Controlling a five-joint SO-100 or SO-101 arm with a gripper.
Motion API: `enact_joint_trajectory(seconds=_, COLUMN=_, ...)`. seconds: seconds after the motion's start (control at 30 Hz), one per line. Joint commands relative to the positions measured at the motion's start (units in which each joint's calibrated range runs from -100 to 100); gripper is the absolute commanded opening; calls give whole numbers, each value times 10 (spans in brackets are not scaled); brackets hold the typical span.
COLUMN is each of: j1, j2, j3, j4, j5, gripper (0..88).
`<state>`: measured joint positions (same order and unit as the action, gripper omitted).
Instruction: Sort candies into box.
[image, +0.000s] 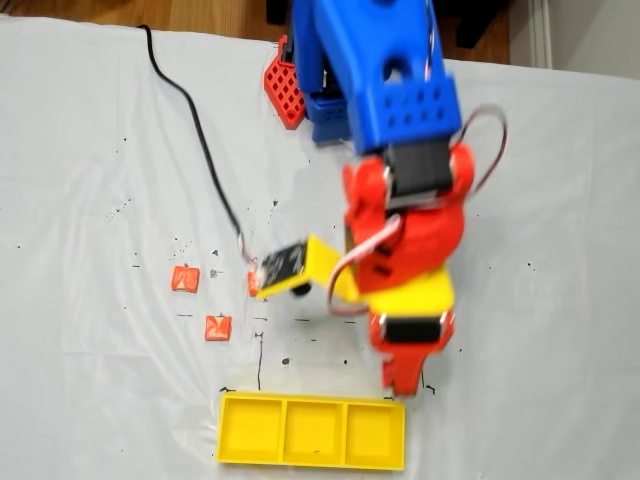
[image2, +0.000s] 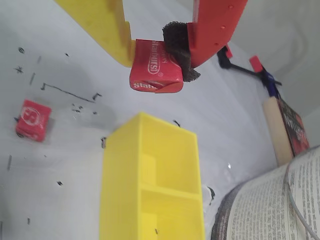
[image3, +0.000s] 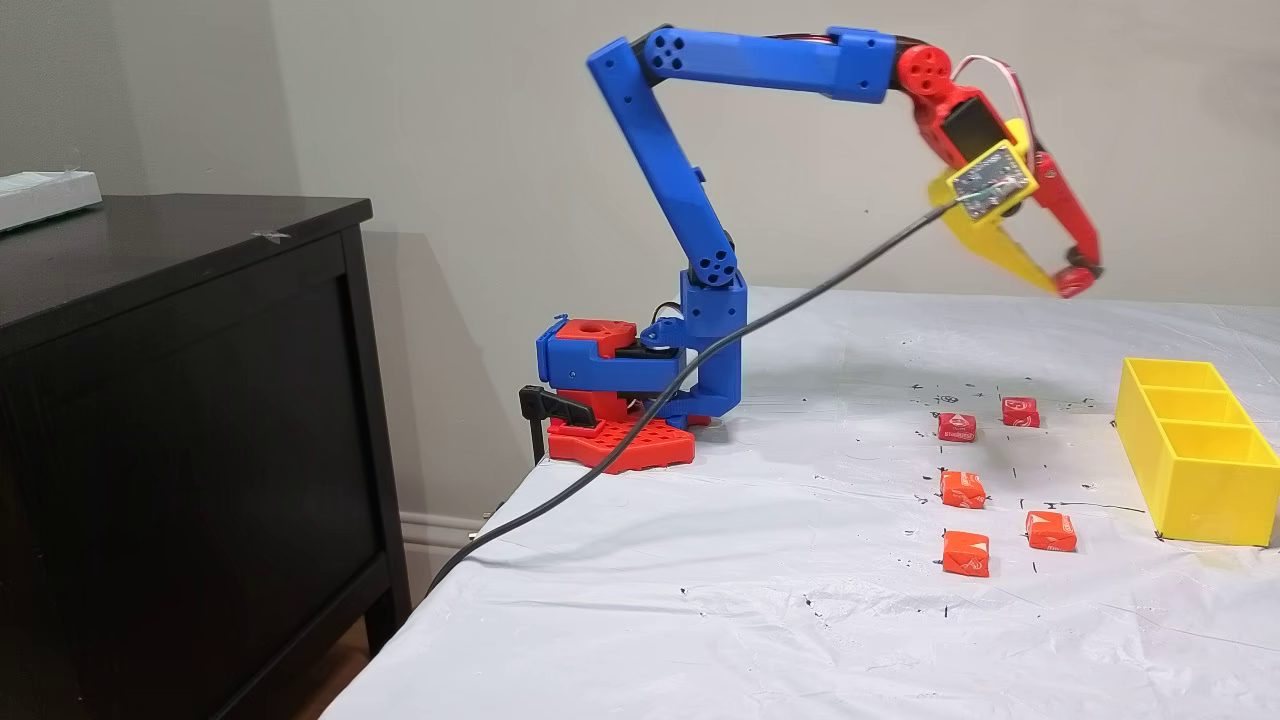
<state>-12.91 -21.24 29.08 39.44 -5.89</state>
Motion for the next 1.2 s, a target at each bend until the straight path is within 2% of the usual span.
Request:
enact_joint_trajectory(seconds=0.0, j1=14, j2=54, j3=-100, j4=-51, j5=-3, gripper=1)
enact_joint_trajectory(seconds=0.4, j1=14, j2=117, j3=-106, j4=-129, j5=-2, gripper=1)
enact_joint_trajectory(seconds=1.0, j1=19, j2=195, j3=-156, j4=-127, j5=-9, gripper=1)
enact_joint_trajectory(seconds=1.1, j1=19, j2=196, j3=-157, j4=-126, j5=-10, gripper=93)
enact_joint_trajectory(seconds=1.17, j1=18, j2=191, j3=-153, j4=-124, j5=-10, gripper=123)
